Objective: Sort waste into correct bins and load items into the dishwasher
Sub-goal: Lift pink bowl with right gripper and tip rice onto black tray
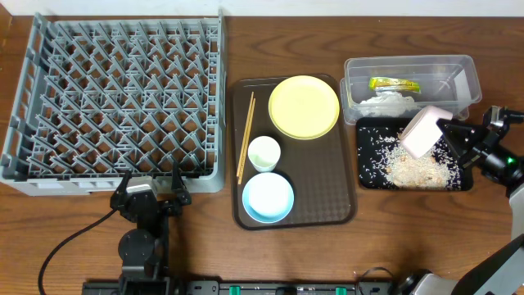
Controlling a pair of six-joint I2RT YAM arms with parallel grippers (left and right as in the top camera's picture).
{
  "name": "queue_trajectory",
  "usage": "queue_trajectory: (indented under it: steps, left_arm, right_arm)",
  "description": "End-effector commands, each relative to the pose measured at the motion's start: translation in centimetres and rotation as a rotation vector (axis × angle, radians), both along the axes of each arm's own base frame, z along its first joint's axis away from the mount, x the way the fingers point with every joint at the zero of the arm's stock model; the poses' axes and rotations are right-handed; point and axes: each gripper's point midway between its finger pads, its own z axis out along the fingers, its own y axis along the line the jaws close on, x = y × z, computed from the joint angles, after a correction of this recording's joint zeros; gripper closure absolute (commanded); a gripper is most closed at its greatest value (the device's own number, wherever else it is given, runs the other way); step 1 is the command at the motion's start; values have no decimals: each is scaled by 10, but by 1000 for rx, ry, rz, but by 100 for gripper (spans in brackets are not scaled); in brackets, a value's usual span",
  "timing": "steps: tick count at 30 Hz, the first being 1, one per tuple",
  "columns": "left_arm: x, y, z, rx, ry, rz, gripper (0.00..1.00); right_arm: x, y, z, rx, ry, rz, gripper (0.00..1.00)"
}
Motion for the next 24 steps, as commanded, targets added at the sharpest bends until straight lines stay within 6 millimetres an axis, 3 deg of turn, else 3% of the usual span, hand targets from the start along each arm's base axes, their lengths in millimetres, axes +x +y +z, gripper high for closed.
queue_trajectory:
  steps: [1, 5, 14, 19, 24]
  left_arm:
    - [-1, 1, -19, 19, 60, 5, 3]
    - [-1, 1, -19, 19, 60, 5, 3]
    - [-1, 1, -19, 19, 60, 5, 3]
    - [-1, 1, -19, 19, 60, 5, 3]
    - [-1, 1, -19, 19, 60, 5, 3]
  right_arm:
    - [-3, 20, 16, -28, -63, 62, 99]
    - [2, 55, 31, -102, -151, 161, 99]
    - [7, 153, 74, -148, -330, 417, 98]
    - [9, 195, 69, -166, -319, 440, 98]
    - [14, 223, 51, -243, -316, 413, 98]
